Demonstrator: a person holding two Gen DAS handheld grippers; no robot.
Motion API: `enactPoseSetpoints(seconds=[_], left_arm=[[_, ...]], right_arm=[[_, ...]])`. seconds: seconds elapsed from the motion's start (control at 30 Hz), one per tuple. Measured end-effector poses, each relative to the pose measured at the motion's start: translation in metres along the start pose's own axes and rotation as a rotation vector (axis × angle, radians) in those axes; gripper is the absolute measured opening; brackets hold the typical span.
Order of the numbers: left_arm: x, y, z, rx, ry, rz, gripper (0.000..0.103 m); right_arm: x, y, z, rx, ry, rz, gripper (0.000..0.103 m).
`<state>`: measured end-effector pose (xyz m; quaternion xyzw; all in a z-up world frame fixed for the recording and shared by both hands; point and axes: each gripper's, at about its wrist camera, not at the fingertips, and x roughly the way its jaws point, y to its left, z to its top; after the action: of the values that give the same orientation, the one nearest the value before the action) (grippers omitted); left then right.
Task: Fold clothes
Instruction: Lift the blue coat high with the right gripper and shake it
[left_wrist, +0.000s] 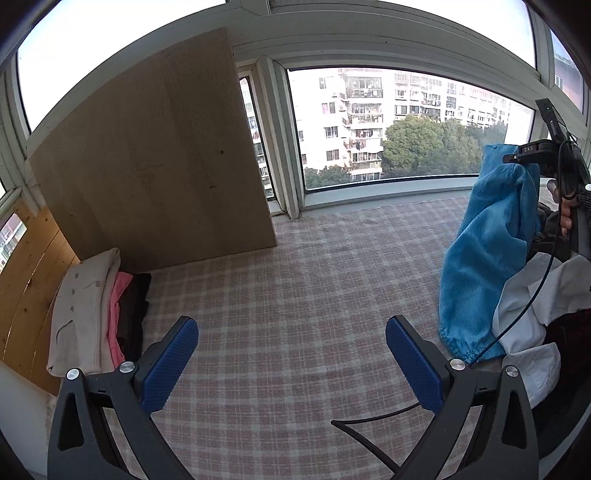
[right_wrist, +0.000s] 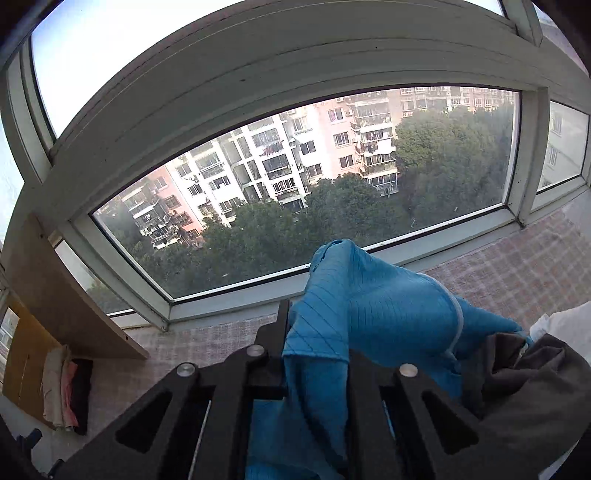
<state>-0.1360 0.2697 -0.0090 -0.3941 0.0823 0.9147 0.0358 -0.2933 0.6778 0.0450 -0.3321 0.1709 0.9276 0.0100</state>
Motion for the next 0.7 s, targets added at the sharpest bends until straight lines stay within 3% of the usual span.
enactPoseSetpoints(seconds=[0.07, 0.17, 0.3, 0.47, 0.6, 0.63, 0.7], left_arm=[[-0.008, 0.011, -0.001, -0.019, -0.017, -0.007, 0.102], [-0.022, 0.027, -0.004, -0.044, -0.048, -0.018, 0.102], [-0.043, 0.046, -0.011, -0.055, -0.098, -0.025, 0.102], [-0.060, 0.073, -0.015, -0.086, -0.128, -0.021, 0.102], [-0.080, 0.094, -0.018, -0.105, -0.179, -0.010, 0.102], [-0.087, 0.100, -0.019, -0.106, -0.194, -0.001, 0.102], [-0.101, 0.113, -0.022, -0.110, -0.222, 0.018, 0.102]], right_arm=[[-0.043, 0.024, 0.021, -0.029, -0.068, 0.040, 0.006], [-0.096, 0.064, 0.038, -0.092, -0.125, 0.020, 0.006], [-0.157, 0.106, 0.047, -0.097, -0.172, 0.126, 0.006], [-0.228, 0.189, 0.077, -0.185, -0.257, 0.176, 0.006], [-0.284, 0.260, 0.087, -0.258, -0.329, 0.291, 0.005], [-0.294, 0.277, 0.083, -0.286, -0.325, 0.328, 0.005], [-0.283, 0.307, 0.059, -0.342, -0.215, 0.397, 0.006]])
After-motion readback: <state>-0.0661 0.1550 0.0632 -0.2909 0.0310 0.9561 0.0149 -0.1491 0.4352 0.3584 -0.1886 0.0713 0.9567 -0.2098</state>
